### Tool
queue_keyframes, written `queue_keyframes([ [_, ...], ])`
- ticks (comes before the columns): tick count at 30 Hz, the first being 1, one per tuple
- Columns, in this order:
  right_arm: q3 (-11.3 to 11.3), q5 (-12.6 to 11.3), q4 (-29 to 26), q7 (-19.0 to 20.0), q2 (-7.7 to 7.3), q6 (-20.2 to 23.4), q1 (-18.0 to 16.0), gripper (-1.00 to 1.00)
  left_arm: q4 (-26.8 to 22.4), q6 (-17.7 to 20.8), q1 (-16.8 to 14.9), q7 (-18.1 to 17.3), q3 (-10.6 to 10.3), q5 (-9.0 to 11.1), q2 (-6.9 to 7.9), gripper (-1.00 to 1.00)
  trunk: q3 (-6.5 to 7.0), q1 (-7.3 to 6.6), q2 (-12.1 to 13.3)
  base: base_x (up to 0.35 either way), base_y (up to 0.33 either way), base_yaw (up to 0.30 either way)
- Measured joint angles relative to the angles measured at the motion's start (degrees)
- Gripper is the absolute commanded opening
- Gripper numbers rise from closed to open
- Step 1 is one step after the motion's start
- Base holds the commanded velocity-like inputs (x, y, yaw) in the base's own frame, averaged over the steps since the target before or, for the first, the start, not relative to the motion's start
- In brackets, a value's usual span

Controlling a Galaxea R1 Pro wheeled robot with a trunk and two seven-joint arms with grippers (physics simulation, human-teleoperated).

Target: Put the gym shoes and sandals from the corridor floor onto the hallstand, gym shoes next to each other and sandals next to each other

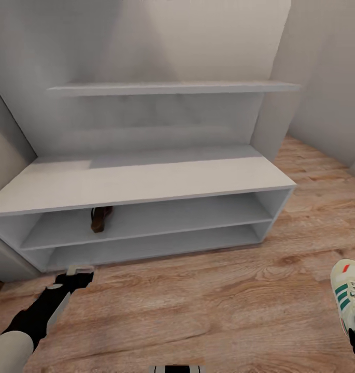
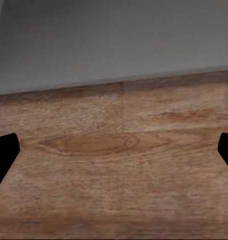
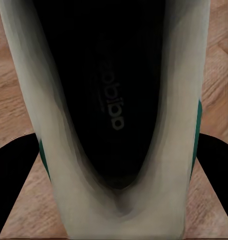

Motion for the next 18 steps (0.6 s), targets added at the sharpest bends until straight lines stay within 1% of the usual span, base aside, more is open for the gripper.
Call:
queue_keyframes([
  [1, 0.0, 0.0, 0.0, 0.0, 0.0, 0.0, 0.0, -1.0, 0.0, -1.1, 1.0, 0.0, 0.0, 0.3, -0.1, 1.0, 0.01, 0.0, 0.0, -0.052, 0.0, 0.0],
  [2, 0.0, 0.0, 0.0, 0.0, 0.06, 0.0, 0.0, -1.0, 0.0, -4.6, 4.1, -0.1, 0.0, 1.1, -0.39, 1.0, 0.0, -0.01, 0.0, -0.027, 0.0, 0.0],
  [4, 0.1, 0.0, 0.0, 0.1, 0.25, 0.0, 0.0, -1.0, 0.0, -13.3, 11.3, -0.2, 0.0, 2.6, -0.98, 1.0, 0.0, -0.01, 0.0, -0.011, 0.0, 0.0],
  [7, 0.1, 0.0, 0.0, 0.1, 0.38, 0.0, 0.0, -1.0, 0.0, -22.6, 17.5, -0.6, 0.0, 4.0, -1.21, 1.0, 0.0, -0.02, 0.0, -0.004, 0.0, 0.0],
  [8, 0.1, 0.0, 0.0, 0.1, 0.39, 0.0, 0.0, -1.0, 0.0, -23.9, 18.4, -0.7, 0.0, 4.2, -1.22, 1.0, 0.0, -0.02, 0.0, -0.001, 0.0, 0.0],
  [9, 0.1, 0.0, 0.1, 0.1, 0.42, -0.1, 0.0, -1.0, 0.1, -27.0, 20.8, -1.1, 0.0, 4.7, -1.25, 1.0, 0.0, -0.02, 0.0, -0.001, 0.0, 0.0],
  [11, 0.2, 0.0, 0.1, 0.2, 0.46, 0.0, 0.0, -1.0, 0.2, -29.0, 22.9, -1.6, 0.0, 5.2, -1.23, 1.0, 0.0, -0.02, 0.0, 0.0, 0.0, 0.0],
  [13, 0.2, 0.1, 0.2, 0.2, 0.52, 0.0, 0.0, -1.0, 1.3, -30.5, 25.6, -3.0, 0.0, 6.9, -1.19, 1.0, 0.0, -0.02, 0.0, 0.0, 0.0, 0.0],
  [18, 0.1, 0.0, 0.2, 0.2, 0.93, -0.1, 0.0, -1.0, 3.4, -31.0, 26.7, -3.9, -0.1, 8.3, -1.25, 1.0, 0.01, -0.02, 0.0, 0.0, 0.0, 0.0],
])
